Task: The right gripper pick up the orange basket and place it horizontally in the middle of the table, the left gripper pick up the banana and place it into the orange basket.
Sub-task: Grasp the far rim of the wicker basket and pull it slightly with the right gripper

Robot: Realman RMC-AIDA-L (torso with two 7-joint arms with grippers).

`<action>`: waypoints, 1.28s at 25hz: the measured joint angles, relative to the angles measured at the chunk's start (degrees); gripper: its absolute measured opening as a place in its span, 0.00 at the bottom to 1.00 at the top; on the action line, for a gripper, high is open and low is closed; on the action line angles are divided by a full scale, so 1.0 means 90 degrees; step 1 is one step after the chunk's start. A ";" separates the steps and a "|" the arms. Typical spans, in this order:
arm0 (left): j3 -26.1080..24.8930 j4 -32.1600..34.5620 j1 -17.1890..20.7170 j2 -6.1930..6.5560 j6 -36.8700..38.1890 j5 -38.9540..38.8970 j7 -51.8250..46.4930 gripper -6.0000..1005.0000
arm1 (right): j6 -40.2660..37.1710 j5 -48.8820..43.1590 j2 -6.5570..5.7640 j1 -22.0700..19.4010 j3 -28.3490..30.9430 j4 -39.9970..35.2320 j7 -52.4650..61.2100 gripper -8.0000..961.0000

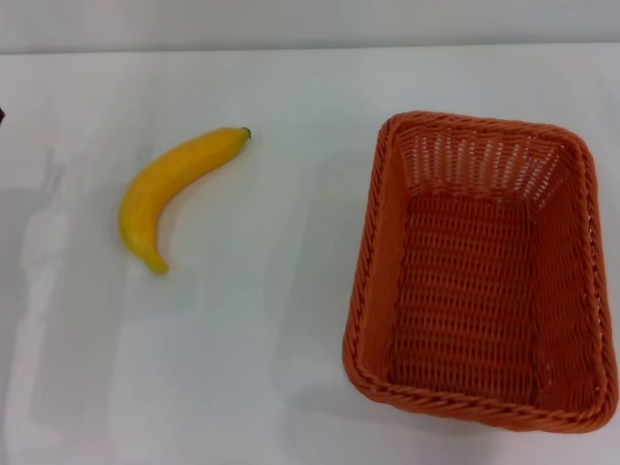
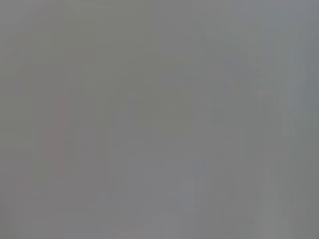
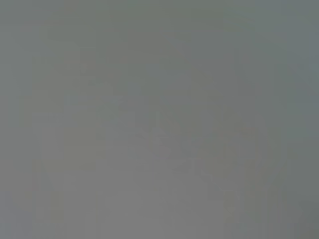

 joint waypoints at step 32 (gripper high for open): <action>0.0000 0.0011 -0.0004 0.0000 -0.0009 -0.0004 -0.0015 0.89 | -0.0775 -0.0071 -0.0737 0.0189 -0.0935 -0.0130 0.3137 0.74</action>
